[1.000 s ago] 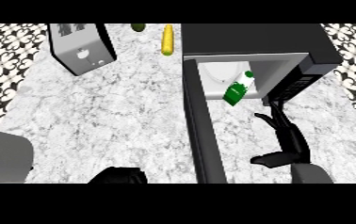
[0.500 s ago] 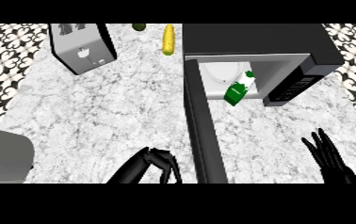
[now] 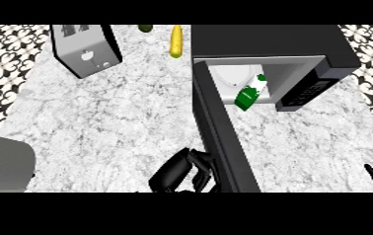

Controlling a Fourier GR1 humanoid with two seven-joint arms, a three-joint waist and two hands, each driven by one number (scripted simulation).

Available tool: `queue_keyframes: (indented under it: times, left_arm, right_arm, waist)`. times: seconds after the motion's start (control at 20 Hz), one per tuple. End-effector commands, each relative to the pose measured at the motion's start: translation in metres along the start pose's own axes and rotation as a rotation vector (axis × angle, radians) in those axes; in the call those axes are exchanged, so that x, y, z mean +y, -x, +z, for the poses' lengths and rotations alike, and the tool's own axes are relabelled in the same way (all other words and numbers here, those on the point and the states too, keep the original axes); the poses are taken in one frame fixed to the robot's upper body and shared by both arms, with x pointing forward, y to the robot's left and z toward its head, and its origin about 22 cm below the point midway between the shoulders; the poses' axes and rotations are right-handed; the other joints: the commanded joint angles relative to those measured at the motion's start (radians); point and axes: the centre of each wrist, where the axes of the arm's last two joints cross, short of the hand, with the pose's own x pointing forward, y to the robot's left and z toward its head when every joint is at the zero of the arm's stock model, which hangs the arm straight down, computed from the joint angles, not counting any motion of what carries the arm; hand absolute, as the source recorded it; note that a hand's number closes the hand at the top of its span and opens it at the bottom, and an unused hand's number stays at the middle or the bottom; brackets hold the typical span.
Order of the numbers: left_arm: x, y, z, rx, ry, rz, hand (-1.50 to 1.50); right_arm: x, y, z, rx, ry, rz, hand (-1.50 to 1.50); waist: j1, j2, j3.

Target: Pick up the milk, place it into the microwave and close the microwave

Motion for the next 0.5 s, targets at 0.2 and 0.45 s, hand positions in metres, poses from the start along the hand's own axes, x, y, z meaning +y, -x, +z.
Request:
queue_keyframes:
  times: [0.2, 0.45]
  left_arm:
    - [-0.046, 0.003, -0.021, 0.076, 0.136, 0.022, 1.5]
    - [-0.075, 0.001, -0.017, 0.073, 0.117, 0.014, 1.5]
  right_arm:
    - [0.006, -0.026, -0.014, -0.131, -0.168, -0.136, -1.5]
    - [0.007, -0.053, -0.033, -0.156, -0.267, -0.174, -1.5]
  waist:
    - [-0.024, 0.004, -0.001]
    - [-0.042, 0.007, -0.002]
